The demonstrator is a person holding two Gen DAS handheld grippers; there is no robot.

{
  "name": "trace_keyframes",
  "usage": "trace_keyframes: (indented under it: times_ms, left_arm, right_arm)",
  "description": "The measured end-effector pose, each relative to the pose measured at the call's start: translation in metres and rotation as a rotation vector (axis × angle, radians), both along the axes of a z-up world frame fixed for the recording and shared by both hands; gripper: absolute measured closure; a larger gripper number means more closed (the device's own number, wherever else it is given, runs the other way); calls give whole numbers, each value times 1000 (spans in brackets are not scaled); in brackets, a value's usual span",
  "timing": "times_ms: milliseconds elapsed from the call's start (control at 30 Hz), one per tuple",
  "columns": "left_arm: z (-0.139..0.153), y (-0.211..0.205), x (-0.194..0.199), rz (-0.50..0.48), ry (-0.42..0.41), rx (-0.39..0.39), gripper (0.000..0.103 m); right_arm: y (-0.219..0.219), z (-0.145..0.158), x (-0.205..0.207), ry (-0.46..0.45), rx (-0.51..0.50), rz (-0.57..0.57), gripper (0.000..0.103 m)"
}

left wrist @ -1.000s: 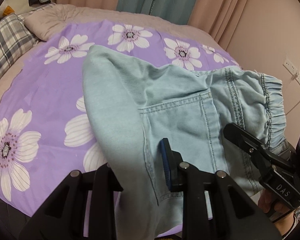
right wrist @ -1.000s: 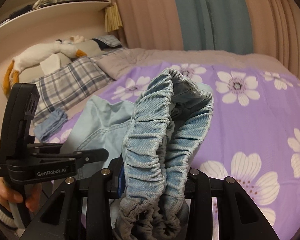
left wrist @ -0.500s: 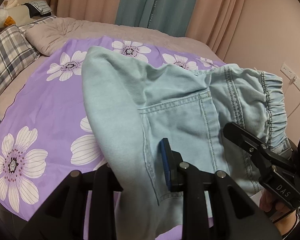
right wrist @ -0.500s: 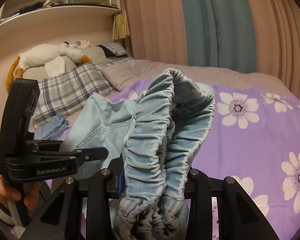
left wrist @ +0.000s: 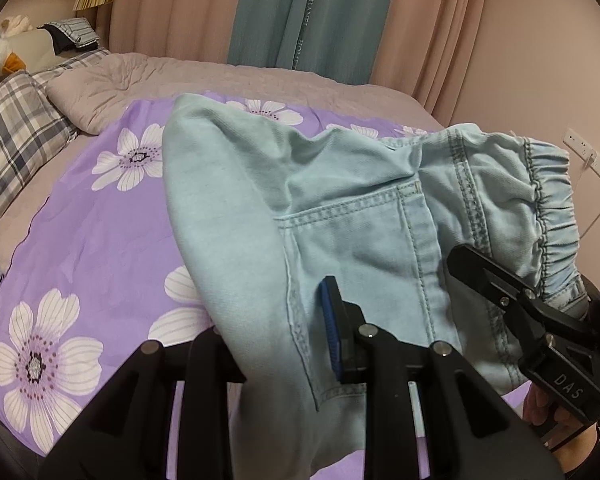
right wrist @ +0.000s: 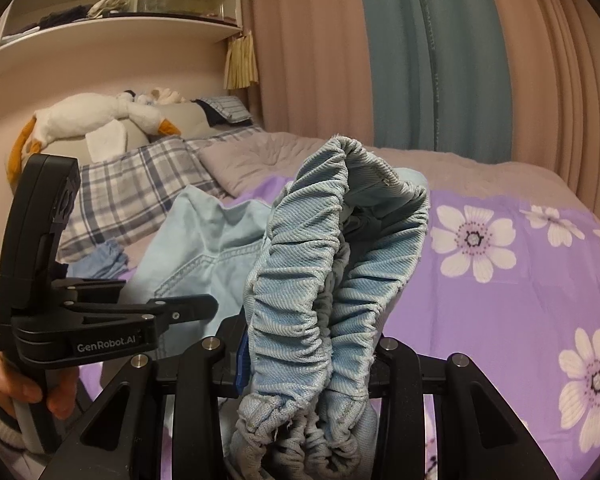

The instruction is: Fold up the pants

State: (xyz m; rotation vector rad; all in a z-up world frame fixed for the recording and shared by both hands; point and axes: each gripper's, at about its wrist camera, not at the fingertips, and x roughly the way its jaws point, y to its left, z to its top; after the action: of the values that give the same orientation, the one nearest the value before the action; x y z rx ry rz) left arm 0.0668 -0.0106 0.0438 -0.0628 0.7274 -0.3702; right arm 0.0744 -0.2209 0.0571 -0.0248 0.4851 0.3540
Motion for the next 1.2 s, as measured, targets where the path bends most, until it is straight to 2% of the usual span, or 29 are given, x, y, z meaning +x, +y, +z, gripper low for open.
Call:
trace_keyframes:
  times_ms: [800,1200]
  left_arm:
    - [10,-11,41,-4,-49,39,79]
    - [-4,-20,64,-2,-18,60,79]
  right_arm:
    - [1,9,35,-59,-22,-20,63]
    - [-3,1,54,-23,-9,-33,63]
